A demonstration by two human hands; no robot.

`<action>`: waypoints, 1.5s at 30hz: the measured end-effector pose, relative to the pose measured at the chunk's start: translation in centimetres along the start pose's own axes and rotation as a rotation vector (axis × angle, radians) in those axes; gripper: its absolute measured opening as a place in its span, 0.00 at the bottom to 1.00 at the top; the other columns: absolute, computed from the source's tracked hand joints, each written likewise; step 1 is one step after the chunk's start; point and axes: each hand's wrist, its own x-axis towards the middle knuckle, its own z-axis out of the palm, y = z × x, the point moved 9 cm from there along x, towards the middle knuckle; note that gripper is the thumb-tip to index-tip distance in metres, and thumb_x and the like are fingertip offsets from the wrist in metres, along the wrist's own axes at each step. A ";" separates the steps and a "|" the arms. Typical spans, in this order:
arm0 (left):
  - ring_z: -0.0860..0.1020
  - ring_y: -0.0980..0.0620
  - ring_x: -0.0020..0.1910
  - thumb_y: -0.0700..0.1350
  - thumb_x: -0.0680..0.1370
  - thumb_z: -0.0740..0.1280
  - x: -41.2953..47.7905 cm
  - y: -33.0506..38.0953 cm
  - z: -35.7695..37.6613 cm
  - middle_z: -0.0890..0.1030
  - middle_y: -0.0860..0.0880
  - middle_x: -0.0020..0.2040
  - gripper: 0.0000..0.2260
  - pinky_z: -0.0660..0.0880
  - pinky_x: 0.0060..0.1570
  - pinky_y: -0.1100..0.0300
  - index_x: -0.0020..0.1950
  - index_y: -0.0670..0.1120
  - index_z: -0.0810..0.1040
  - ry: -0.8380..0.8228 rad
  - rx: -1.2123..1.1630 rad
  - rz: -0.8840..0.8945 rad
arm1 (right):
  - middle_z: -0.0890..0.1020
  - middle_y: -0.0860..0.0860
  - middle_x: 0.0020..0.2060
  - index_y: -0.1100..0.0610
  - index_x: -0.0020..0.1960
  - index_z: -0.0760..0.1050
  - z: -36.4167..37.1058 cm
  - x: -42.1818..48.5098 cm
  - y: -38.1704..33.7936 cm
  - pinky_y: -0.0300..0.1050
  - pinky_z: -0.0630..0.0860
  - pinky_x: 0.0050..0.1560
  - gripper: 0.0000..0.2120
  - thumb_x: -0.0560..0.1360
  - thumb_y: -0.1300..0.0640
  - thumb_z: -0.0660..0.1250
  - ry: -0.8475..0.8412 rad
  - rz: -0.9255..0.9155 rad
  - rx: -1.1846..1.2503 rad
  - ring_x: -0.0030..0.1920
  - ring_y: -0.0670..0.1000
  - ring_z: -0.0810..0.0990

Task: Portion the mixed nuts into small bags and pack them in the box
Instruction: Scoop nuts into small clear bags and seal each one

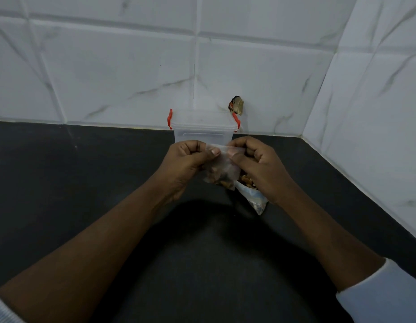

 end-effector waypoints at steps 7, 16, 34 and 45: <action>0.84 0.45 0.46 0.44 0.75 0.73 0.1 0.2 0.3 0.84 0.36 0.45 0.11 0.82 0.51 0.53 0.44 0.36 0.80 -0.052 0.083 -0.039 | 0.85 0.55 0.41 0.59 0.48 0.83 -0.9 0.4 -0.1 0.53 0.81 0.46 0.03 0.79 0.61 0.71 0.033 -0.010 -0.116 0.42 0.55 0.83; 0.84 0.45 0.48 0.41 0.80 0.69 0.5 -0.7 -0.9 0.84 0.39 0.46 0.09 0.82 0.55 0.49 0.41 0.40 0.80 0.010 0.092 -0.091 | 0.87 0.46 0.38 0.54 0.46 0.86 -1.9 0.4 0.3 0.37 0.78 0.42 0.03 0.78 0.56 0.74 0.094 0.027 -0.186 0.38 0.42 0.83; 0.85 0.47 0.42 0.44 0.81 0.69 0.0 0.3 -13.9 0.83 0.42 0.50 0.07 0.83 0.33 0.57 0.52 0.41 0.80 0.581 0.421 -0.273 | 0.75 0.47 0.61 0.46 0.67 0.77 -0.3 0.1 -1.2 0.24 0.71 0.53 0.18 0.80 0.61 0.70 0.112 -0.138 -0.365 0.52 0.42 0.79; 0.82 0.54 0.41 0.47 0.79 0.73 0.5 2.3 -17.0 0.83 0.48 0.45 0.06 0.75 0.37 0.63 0.51 0.45 0.82 0.623 1.044 -0.109 | 0.79 0.46 0.57 0.51 0.63 0.81 0.7 -0.2 -1.3 0.23 0.69 0.51 0.13 0.80 0.60 0.69 0.008 -0.141 -0.462 0.51 0.41 0.78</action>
